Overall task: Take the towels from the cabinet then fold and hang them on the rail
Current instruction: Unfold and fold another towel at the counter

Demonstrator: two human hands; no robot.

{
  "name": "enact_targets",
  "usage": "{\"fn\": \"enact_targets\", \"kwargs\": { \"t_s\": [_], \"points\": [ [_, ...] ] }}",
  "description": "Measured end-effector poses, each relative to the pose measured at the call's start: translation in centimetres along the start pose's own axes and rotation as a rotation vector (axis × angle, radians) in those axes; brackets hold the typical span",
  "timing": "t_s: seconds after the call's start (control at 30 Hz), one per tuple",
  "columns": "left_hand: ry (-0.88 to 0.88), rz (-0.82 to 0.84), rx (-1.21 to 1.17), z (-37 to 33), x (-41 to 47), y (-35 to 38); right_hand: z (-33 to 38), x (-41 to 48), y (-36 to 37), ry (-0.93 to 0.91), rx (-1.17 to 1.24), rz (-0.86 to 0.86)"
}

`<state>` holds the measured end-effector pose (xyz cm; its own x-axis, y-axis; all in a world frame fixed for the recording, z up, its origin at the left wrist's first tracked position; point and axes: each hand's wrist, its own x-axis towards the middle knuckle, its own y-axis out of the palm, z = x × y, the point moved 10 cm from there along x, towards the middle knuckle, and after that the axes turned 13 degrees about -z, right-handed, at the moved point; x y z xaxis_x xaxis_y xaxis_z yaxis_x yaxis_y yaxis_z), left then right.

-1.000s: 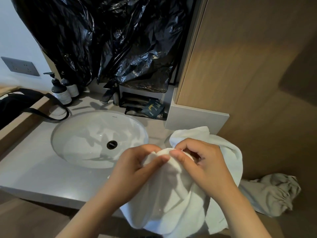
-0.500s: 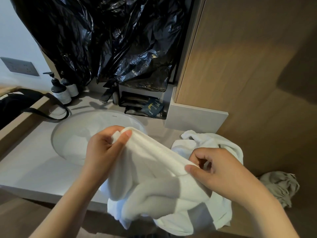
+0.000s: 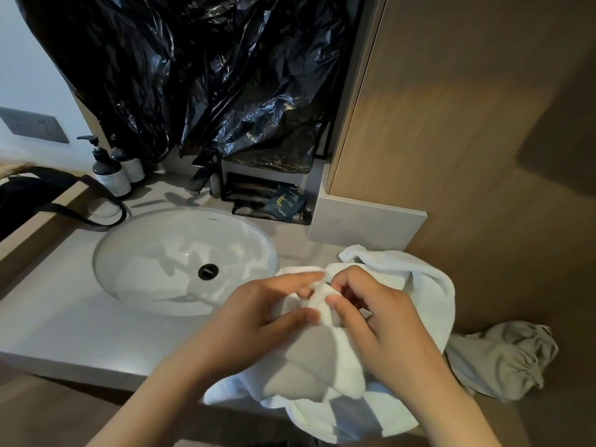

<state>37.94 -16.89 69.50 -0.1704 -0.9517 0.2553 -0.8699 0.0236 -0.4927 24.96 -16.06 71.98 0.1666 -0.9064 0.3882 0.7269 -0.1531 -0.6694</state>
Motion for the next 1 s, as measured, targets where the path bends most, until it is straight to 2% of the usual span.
{"fn": "enact_targets", "kwargs": {
  "t_s": [0.07, 0.17, 0.23, 0.37, 0.43, 0.5, 0.6, 0.7, 0.87, 1.0],
  "points": [
    [-0.003, -0.013, 0.01, 0.0, -0.1, 0.3, 0.0, 0.0, -0.5, 0.016, 0.028, -0.039],
    [0.004, -0.176, 0.064, 0.1, -0.1, -1.0, -0.6, 0.1, -1.0, 0.076, 0.05, -0.069],
    [0.001, -0.313, 0.068, 0.0, -0.2, -2.5, -2.0, -0.1, -0.2, 0.215, 0.095, 0.029],
    [-0.067, -0.487, 0.065, 0.4, -0.5, -4.4, -4.8, -1.8, 2.2, 0.444, 0.125, 0.363],
    [-0.082, -0.557, 0.07, 0.4, -0.5, -5.2, -5.2, -2.2, 2.7, 0.504, 0.175, 0.435],
    [-0.009, -0.612, 0.129, -0.8, -0.2, -6.0, -5.2, -2.4, 3.1, 0.586, 0.308, 0.453],
    [0.104, -0.611, 0.187, -2.2, 0.2, -6.4, -4.8, -2.2, 3.0, 0.601, 0.437, 0.422],
    [0.198, -0.578, 0.19, -2.8, 0.2, -6.3, -4.6, -1.7, 3.1, 0.552, 0.462, 0.373],
    [0.29, -0.597, 0.155, -2.8, -0.2, -6.8, -4.8, -1.1, 2.7, 0.479, 0.431, 0.301],
    [0.27, -0.539, 0.213, -1.9, 0.1, -7.0, -5.4, -0.3, 0.4, 0.418, 0.296, 0.094]
  ]
}}
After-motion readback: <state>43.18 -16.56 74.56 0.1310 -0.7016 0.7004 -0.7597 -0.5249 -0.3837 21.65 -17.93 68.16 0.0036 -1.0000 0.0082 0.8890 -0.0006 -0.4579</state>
